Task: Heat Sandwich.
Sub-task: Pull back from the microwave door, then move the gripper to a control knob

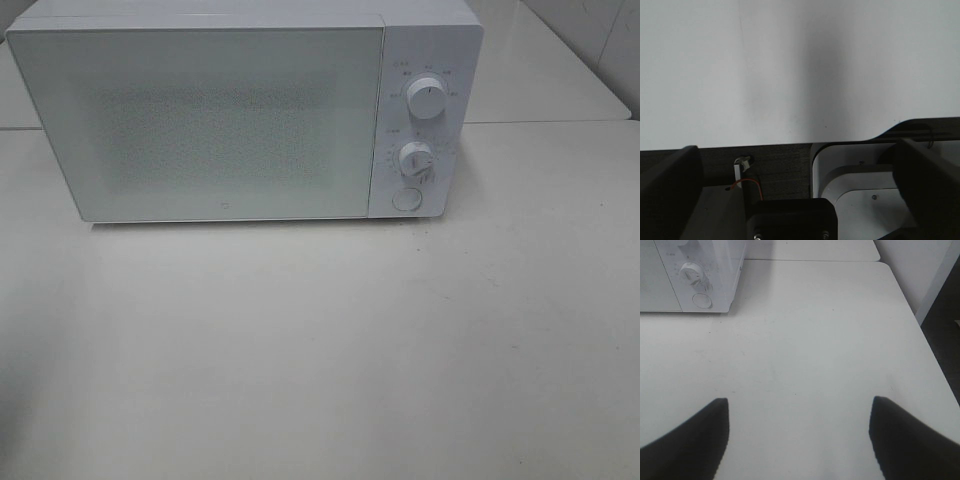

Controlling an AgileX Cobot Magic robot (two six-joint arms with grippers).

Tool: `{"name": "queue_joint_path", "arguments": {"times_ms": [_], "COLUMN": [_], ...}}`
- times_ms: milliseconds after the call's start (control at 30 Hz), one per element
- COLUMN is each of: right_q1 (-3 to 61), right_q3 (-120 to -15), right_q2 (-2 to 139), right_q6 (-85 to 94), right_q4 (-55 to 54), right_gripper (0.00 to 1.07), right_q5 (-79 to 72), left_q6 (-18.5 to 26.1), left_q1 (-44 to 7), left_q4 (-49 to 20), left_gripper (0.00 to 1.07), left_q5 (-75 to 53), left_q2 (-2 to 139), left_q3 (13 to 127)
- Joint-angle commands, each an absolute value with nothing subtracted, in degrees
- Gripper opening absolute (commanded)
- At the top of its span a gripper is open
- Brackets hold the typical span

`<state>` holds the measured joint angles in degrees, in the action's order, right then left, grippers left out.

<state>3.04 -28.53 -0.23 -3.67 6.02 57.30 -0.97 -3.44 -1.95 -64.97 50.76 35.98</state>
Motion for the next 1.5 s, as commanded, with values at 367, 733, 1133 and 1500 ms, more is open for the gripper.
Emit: {"name": "queue_joint_path", "arguments": {"times_ms": [367,733,1133,1500], "right_q1": [2.6,2.6,2.6,2.6], "right_q3": [-28.5,-28.5,-28.5,-28.5], "right_q2": [-1.8,-1.8,-1.8,-1.8], "right_q6": [-4.0,-4.0,-4.0,-4.0], "right_q4": [6.2,6.2,6.2,6.2], "right_gripper": [0.75,0.75,0.75,0.75], "right_q5": [57.1,57.1,57.1,57.1], "left_q6": [-0.9,-0.9,-1.0,-1.1], "left_q1": [-3.3,-3.3,-3.3,0.3], "left_q4": [-4.2,-3.3,-3.4,-3.4], "left_gripper": [0.98,0.98,0.98,0.98], "left_q5": [-61.4,-61.4,-61.3,-61.2], "left_q2": [33.4,21.5,7.0,-1.6], "left_q3": [29.6,29.6,29.6,29.6]}}
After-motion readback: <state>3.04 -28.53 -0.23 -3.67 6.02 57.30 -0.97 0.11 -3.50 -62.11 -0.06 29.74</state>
